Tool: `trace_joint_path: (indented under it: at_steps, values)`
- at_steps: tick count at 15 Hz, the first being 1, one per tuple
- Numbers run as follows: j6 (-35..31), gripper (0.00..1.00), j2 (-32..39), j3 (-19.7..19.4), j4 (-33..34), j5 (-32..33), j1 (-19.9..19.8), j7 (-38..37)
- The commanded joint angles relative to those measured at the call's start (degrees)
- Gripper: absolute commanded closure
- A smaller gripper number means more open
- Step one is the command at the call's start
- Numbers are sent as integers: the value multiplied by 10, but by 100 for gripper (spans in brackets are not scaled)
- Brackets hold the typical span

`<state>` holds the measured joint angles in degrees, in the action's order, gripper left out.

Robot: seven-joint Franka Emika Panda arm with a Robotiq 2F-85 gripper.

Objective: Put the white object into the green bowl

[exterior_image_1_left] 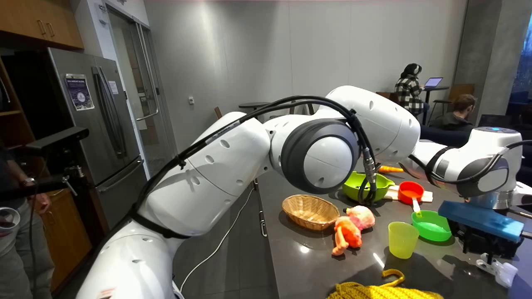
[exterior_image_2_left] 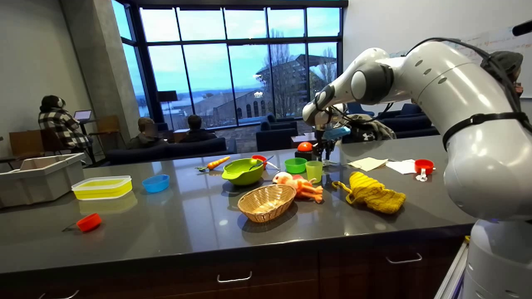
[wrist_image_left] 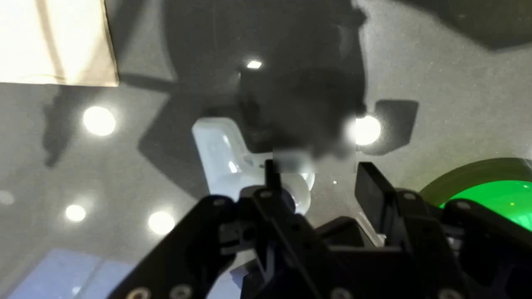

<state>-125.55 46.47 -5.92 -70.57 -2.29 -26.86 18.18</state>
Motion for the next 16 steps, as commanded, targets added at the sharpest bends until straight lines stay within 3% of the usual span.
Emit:
trace_joint_path:
  at_steps: [1, 3, 5, 9, 10, 12, 16]
  values:
    - [16, 79, -7, 1, 3, -2, 1, -3]
    - [17, 94, -7, 2, 4, -4, 0, -3]
    - [17, 100, -7, 3, 4, -5, 0, -3]
    - [16, 100, -7, 2, 3, -3, 1, -3]
    - [18, 74, -7, 1, 4, -1, 2, -5]
    - [13, 68, -7, 2, 2, -1, 0, 0]
    - [0, 42, -6, 0, 1, 0, 2, -3]
